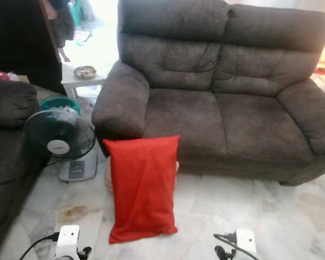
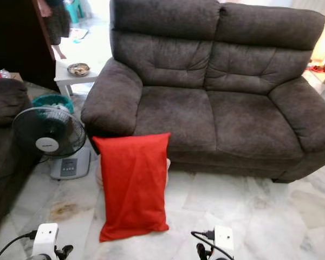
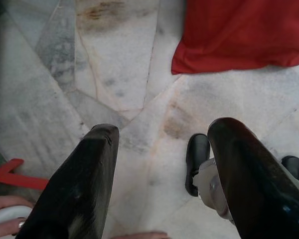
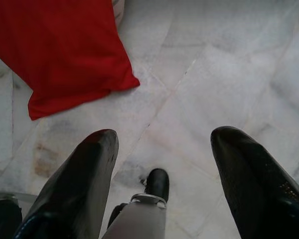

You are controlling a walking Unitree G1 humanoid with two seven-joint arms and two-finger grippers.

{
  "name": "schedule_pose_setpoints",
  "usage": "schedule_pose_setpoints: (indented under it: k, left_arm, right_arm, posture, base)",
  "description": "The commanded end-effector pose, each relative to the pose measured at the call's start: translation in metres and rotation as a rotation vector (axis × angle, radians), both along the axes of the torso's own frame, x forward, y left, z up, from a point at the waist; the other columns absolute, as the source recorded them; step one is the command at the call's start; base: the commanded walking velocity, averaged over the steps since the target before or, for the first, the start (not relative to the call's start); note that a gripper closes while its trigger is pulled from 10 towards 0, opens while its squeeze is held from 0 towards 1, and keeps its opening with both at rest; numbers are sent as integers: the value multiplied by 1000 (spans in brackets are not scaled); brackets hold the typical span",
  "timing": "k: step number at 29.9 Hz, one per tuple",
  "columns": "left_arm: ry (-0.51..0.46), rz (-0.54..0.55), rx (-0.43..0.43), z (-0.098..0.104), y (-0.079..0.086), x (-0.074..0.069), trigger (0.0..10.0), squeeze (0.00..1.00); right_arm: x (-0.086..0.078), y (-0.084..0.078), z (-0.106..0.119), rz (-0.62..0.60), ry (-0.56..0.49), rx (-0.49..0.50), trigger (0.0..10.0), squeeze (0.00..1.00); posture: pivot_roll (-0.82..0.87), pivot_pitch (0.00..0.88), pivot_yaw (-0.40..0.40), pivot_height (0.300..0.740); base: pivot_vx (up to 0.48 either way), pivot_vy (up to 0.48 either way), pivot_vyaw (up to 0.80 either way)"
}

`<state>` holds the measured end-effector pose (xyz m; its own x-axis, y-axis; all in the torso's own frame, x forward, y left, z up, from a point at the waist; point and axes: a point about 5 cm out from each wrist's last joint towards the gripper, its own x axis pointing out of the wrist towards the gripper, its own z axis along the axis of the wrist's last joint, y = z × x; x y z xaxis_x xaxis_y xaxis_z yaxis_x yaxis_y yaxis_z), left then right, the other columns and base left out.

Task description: Move the pillow to the sofa from floor

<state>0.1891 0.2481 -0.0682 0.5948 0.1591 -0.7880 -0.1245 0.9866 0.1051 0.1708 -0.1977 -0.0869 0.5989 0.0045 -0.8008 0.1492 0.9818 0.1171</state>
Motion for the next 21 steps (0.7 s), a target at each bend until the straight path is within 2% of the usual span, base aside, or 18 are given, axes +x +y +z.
schedule_pose_setpoints:
  k: [1, 5, 11, 21]
  left_arm:
    - [15, -11, -23, -4, -9, -2, 10000, 0]
    - [17, -13, -24, -4, -9, -2, 10000, 0]
    - [15, -12, -25, -4, -8, -2, 10000, 0]
    - [13, -5, -29, -3, -9, -1, 10000, 0]
  right_arm:
    - [-8, -8, -2, -19, 24, -16, 10000, 0]
    - [-6, -8, -2, 7, 21, -37, 10000, 0]
    - [-7, -7, -2, -4, 29, -22, 10000, 0]
    - [-7, -6, -2, -12, 35, 4, 10000, 0]
  posture:
    - [110, 20, -48, 740]
    - [110, 22, -47, 740]
    - [116, 25, -51, 740]
    - [119, 27, -52, 740]
  base:
    - [270, 0, 0]
    - [326, 0, 0]
    - [444, 0, 744]
    - [443, 0, 0]
